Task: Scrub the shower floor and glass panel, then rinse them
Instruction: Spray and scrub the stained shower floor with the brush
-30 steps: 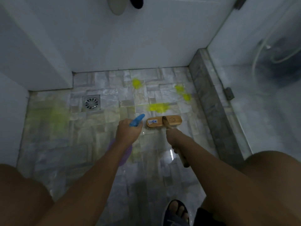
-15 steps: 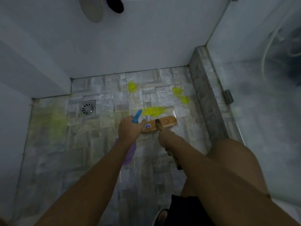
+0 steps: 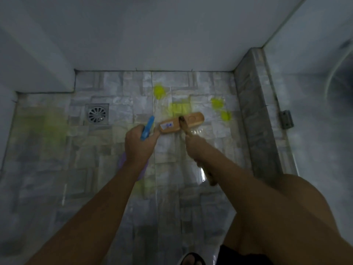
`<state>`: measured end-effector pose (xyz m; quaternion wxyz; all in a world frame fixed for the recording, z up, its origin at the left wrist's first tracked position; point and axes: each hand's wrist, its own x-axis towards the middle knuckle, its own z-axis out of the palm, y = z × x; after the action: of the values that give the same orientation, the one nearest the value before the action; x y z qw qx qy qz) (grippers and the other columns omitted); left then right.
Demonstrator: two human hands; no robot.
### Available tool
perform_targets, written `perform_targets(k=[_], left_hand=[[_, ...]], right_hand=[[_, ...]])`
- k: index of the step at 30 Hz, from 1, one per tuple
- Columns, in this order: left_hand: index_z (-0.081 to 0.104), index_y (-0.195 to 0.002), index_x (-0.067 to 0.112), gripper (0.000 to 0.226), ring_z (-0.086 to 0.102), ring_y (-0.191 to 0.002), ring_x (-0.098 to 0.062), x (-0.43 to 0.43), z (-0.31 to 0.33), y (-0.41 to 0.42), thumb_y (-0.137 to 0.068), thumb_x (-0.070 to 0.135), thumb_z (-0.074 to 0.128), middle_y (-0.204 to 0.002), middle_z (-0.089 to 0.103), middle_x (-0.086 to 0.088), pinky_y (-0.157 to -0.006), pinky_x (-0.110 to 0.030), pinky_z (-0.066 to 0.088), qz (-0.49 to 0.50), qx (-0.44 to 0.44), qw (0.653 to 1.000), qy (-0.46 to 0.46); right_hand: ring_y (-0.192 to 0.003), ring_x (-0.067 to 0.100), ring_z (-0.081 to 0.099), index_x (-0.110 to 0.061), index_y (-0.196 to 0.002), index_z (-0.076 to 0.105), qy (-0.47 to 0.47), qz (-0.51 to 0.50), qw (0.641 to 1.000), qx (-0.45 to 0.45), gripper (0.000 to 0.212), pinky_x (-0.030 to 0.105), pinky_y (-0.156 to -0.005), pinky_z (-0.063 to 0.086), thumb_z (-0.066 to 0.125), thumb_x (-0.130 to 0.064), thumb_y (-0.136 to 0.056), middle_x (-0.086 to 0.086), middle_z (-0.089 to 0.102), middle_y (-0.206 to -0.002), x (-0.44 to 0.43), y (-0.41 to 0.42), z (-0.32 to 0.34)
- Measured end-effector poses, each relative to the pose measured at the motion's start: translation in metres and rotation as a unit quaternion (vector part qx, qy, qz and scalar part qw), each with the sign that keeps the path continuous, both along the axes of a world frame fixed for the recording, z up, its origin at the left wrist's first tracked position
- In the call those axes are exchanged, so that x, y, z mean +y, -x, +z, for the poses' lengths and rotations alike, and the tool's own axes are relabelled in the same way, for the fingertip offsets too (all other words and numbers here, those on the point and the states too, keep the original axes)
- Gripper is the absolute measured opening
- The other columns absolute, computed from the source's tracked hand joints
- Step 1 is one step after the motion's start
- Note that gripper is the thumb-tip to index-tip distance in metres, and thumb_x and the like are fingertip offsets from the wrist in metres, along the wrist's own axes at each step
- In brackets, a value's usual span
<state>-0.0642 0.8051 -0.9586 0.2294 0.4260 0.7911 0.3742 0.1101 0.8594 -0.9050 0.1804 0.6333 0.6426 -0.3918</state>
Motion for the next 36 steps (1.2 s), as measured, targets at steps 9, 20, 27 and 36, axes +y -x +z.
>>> perform_targets(k=[9,20,27,36], left_hand=[[0.051,-0.057,0.009,0.037,0.048,-0.045,-0.025,0.006,-0.010,0.007,-0.077,0.036,0.066,-0.051,0.050,-0.007,-0.047,-0.036,0.043,0.008,0.023,0.999,-0.029],[0.049,-0.057,0.008,0.038,0.045,-0.044,-0.023,0.004,-0.012,0.015,-0.082,0.035,0.060,-0.050,0.046,-0.007,-0.046,-0.030,0.036,0.011,0.020,0.998,-0.059],[0.058,-0.066,0.008,0.040,0.053,-0.050,-0.024,-0.005,-0.006,0.021,-0.083,0.044,0.057,-0.057,0.054,-0.008,-0.049,-0.034,0.043,0.004,0.046,0.995,-0.085],[0.057,-0.074,0.013,0.029,0.047,-0.054,-0.016,-0.005,-0.005,0.019,-0.096,0.030,0.058,-0.061,0.050,-0.001,-0.053,-0.028,0.035,-0.019,-0.037,0.992,-0.119]], right_hand=[[-0.088,0.035,0.062,-0.023,-0.154,0.021,-0.001,-0.084,0.996,0.037,0.053,0.043,-0.068,0.056,0.031,-0.009,-0.104,0.025,0.058,-0.110,0.021,0.029,0.006],[-0.099,0.035,0.062,-0.007,-0.138,0.041,0.030,-0.025,0.999,-0.004,0.037,0.036,-0.073,0.050,0.031,-0.019,-0.105,0.023,0.059,-0.120,-0.031,0.016,-0.017],[-0.103,0.040,0.060,-0.007,-0.143,0.039,0.027,-0.125,0.991,0.031,0.042,0.042,-0.078,0.052,0.026,-0.022,-0.107,0.024,0.056,-0.122,0.002,0.044,0.006],[-0.076,0.030,0.061,-0.009,-0.119,0.052,0.066,-0.144,0.987,0.004,0.037,0.038,-0.058,0.055,0.029,-0.036,-0.106,0.017,0.062,-0.102,-0.030,0.013,0.016]])
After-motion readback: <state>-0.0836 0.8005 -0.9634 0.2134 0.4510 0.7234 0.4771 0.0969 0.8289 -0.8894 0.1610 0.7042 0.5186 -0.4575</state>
